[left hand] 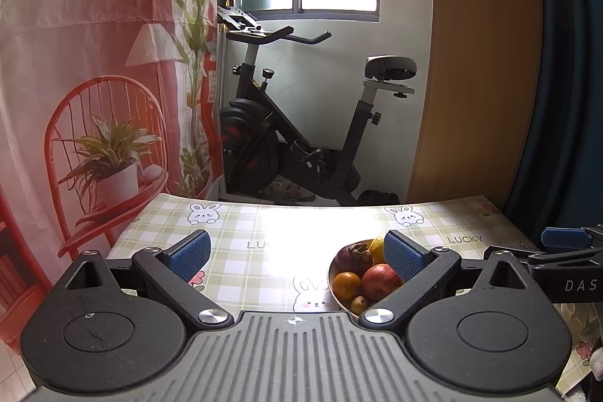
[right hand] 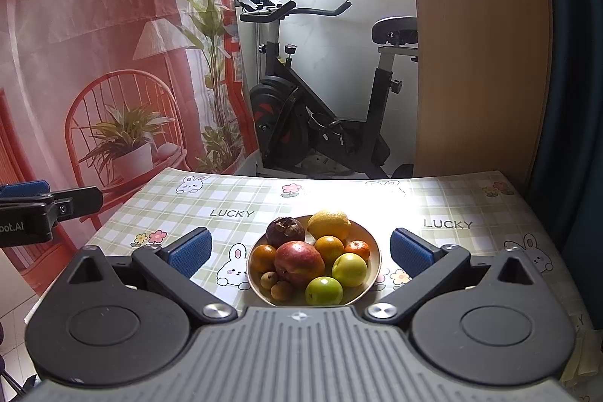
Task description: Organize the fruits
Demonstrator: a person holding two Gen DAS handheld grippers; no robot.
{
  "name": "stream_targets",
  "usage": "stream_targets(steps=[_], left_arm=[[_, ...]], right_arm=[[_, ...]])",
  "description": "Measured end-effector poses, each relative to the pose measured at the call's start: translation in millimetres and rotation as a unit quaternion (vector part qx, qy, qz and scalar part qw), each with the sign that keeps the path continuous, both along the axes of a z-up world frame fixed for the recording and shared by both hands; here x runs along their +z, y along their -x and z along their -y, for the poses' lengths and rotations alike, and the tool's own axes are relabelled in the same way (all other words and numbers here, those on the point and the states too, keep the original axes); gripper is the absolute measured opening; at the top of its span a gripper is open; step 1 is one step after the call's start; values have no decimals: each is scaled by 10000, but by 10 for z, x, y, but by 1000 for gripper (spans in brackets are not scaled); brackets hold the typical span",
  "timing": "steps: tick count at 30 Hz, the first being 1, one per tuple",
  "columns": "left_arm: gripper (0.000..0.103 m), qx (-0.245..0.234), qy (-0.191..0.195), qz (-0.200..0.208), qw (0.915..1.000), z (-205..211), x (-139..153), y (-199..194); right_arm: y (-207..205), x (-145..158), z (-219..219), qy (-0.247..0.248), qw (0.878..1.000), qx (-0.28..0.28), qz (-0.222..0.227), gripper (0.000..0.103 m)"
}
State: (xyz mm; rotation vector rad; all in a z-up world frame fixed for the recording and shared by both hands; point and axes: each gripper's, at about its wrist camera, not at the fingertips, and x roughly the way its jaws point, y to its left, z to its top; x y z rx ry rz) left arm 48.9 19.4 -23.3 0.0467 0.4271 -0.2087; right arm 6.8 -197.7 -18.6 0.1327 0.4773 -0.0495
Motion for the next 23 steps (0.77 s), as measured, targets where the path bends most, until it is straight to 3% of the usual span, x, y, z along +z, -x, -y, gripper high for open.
stream_targets(steps=[23], left_arm=[[100,-94,88,-88,9999,-20,-38,-11]], right_arm=[[-11,-8,3,-36,10000,36,-45,103]])
